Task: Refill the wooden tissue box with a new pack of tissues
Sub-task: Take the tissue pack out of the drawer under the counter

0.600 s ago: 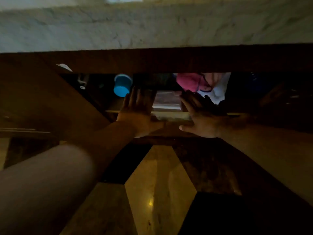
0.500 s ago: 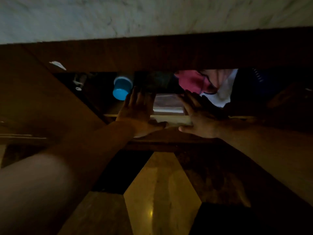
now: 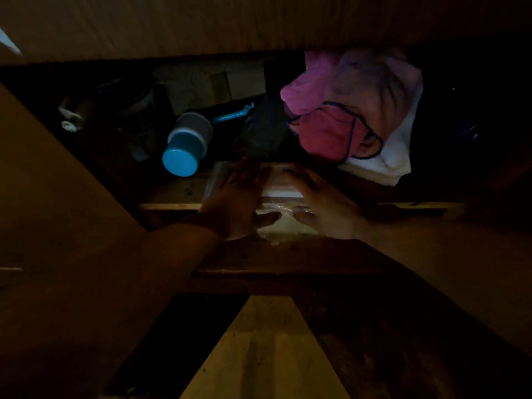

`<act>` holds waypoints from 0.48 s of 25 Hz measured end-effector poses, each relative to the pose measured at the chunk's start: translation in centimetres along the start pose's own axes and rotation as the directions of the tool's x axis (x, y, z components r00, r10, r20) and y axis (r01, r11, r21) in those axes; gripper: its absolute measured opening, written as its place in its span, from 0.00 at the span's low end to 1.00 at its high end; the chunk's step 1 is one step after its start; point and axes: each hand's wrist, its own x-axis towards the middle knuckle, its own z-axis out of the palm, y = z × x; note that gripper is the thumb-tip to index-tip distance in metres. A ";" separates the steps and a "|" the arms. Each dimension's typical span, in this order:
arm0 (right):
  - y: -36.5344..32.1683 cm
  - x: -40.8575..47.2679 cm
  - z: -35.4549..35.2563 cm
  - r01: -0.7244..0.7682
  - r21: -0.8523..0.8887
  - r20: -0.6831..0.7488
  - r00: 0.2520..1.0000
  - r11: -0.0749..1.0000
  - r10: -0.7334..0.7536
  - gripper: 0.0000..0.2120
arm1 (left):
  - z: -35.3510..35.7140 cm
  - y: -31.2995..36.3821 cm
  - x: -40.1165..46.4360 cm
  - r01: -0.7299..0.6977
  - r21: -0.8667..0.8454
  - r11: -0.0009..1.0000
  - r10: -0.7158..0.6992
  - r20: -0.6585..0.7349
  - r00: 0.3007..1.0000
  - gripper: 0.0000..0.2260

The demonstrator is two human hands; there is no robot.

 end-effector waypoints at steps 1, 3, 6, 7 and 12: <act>0.1 0.0 0.2 0.000 -0.008 -0.005 1.000 1.000 0.000 0.37 | 0.3 0.0 0.1 -0.016 0.017 1.000 0.016 -0.025 1.000 0.40; 0.0 0.0 0.4 -0.005 -0.011 -0.001 1.000 1.000 0.005 0.35 | 0.6 -0.4 0.1 -0.040 0.045 0.998 0.041 -0.031 0.999 0.39; -0.2 -0.3 0.2 0.019 -0.009 0.026 1.000 1.000 -0.018 0.33 | 0.8 -0.9 -0.1 -0.055 0.035 0.998 0.055 0.018 0.998 0.38; -0.1 -0.4 0.1 0.031 -0.016 0.026 0.999 0.999 -0.031 0.32 | 0.8 -0.8 -0.1 -0.063 0.026 0.998 0.063 0.011 0.998 0.38; -0.3 0.0 -0.7 0.012 0.046 -0.047 0.999 0.999 -0.010 0.23 | -1.6 0.1 -0.6 -0.079 -0.167 0.983 0.084 0.020 0.996 0.30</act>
